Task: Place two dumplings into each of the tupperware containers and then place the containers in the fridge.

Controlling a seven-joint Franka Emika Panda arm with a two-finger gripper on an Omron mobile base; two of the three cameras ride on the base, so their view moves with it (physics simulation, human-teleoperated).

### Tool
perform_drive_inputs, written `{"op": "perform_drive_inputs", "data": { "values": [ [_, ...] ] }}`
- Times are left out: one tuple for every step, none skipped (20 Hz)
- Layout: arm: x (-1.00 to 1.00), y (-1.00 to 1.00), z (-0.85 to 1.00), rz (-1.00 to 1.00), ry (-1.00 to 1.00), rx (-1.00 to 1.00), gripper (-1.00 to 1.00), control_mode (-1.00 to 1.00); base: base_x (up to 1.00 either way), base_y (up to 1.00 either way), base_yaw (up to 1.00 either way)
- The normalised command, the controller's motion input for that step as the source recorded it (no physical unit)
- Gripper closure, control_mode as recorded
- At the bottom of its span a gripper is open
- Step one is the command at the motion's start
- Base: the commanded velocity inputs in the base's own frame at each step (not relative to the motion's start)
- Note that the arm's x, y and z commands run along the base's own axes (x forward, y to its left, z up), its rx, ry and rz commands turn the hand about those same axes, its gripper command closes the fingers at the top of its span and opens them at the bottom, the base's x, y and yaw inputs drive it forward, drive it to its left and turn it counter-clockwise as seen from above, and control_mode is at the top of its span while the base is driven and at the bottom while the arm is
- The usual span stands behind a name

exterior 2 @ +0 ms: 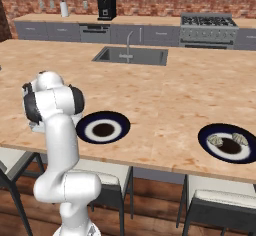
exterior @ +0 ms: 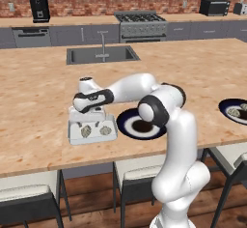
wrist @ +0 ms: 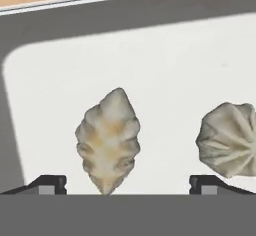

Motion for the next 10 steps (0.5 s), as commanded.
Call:
{"op": "perform_drive_inputs", "data": {
  "values": [
    [-0.51,-0.66,0.21,-0.15,0.0,0.0,-1.0,-1.0,0.0,0.0,0.0],
    [-0.59,-0.85,0.16,-0.19,0.0,0.01,-1.0,-1.0,0.0,0.0,0.0],
    [-0.64,-0.92,0.11,-0.19,0.0,0.05,-1.0,-1.0,0.0,0.0,0.0],
    [-0.72,-1.0,0.19,-0.21,0.02,0.11,-1.0,-1.0,0.0,0.0,0.0],
    [-0.77,-1.0,0.13,-0.21,0.02,0.13,-1.0,-1.0,0.0,0.0,0.0],
    [-0.82,-1.0,0.16,-0.21,0.03,0.15,-1.0,-1.0,0.0,0.0,0.0],
    [-0.69,-0.94,0.0,-0.23,0.0,0.14,-1.0,-1.0,0.0,0.0,0.0],
    [-0.69,-1.0,0.0,-0.21,0.0,0.17,-1.0,-1.0,0.0,0.0,0.0],
    [-0.65,-1.0,0.0,-0.21,0.0,0.17,-1.0,-1.0,0.0,0.0,0.0],
    [-0.51,-0.93,0.0,-0.21,0.0,0.13,-1.0,-1.0,0.0,0.0,0.0]
  ]
}}
